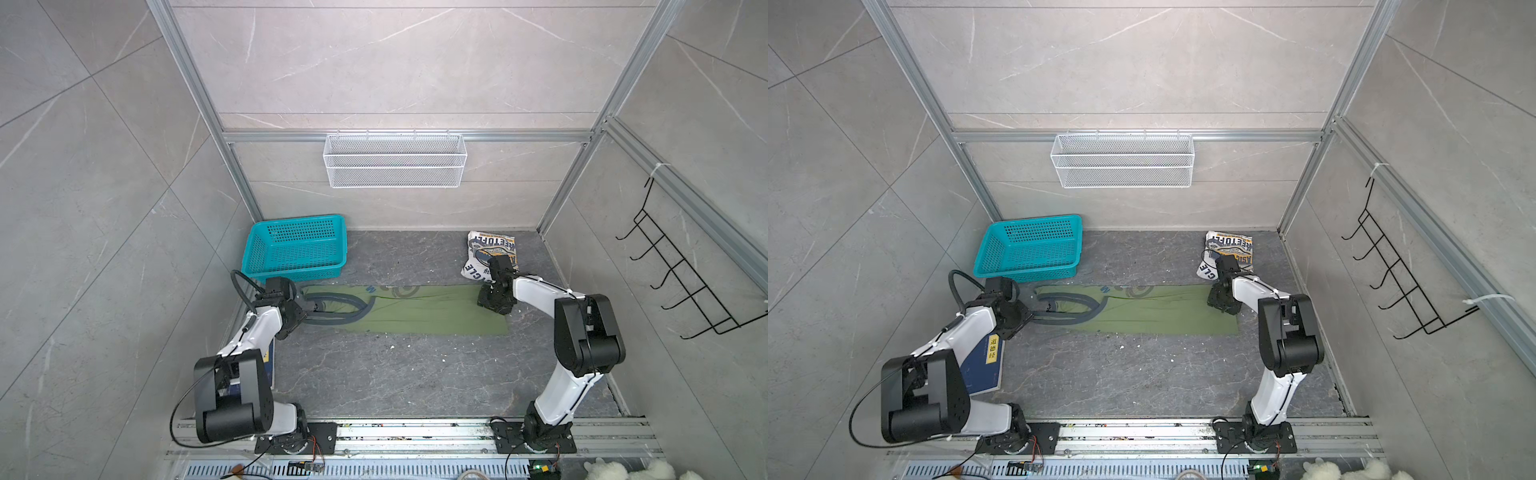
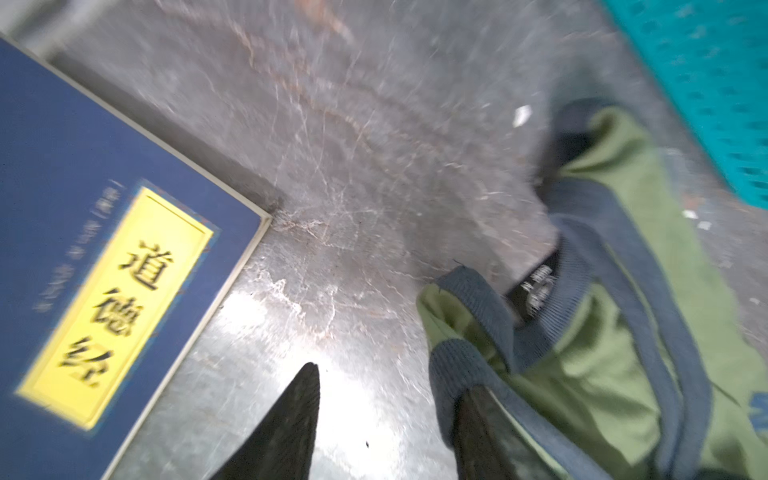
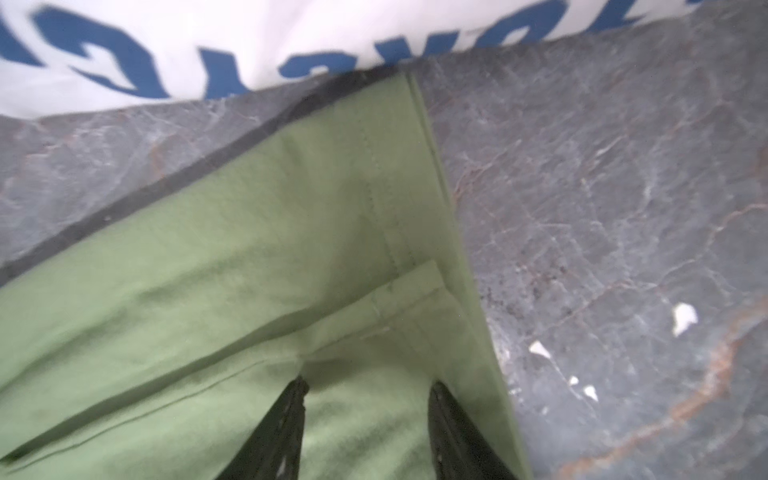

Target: Fold and stack the tank tops

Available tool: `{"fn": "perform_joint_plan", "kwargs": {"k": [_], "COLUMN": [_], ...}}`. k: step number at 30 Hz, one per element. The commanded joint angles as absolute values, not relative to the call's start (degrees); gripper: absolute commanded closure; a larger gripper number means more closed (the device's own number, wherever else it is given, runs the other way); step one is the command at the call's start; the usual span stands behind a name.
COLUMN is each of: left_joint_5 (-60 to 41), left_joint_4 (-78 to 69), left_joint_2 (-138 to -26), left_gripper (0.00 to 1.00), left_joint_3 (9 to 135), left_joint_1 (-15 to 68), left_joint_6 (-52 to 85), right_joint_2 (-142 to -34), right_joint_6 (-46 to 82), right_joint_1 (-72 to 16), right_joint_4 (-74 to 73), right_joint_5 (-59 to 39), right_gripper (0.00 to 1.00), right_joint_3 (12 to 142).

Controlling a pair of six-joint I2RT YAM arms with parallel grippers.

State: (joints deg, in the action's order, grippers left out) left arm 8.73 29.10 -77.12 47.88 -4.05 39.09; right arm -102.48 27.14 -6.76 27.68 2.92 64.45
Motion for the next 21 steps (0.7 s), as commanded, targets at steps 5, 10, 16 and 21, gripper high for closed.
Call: {"fn": "perform_joint_plan", "kwargs": {"k": [5,10,16,21], "left_joint_5": [13.6,13.2,9.3,5.5], "left_joint_4": [34.6,30.4,28.5,26.8], "left_joint_2": [-73.9,-80.8,-99.9,-109.6], "left_gripper": [0.38,0.35,0.36,0.37], "left_joint_3": [54.0,56.9,71.7,77.4], "left_joint_1": [15.1,27.7,37.2,37.1], "left_joint_6": [45.2,49.5,48.4,48.9], "right_joint_2": [-99.4,-102.9,-107.6,-111.1], "right_joint_6": [25.6,25.0,24.6,24.3], "right_joint_1": [-9.6,-10.9,-11.5,-11.8], "right_joint_4": [30.1,30.1,31.0,31.5], "right_joint_5": [0.2,-0.6,-2.4,-2.8], "right_gripper": [0.49,0.49,0.49,0.49], "right_joint_3": [69.0,71.7,75.6,78.2]}}
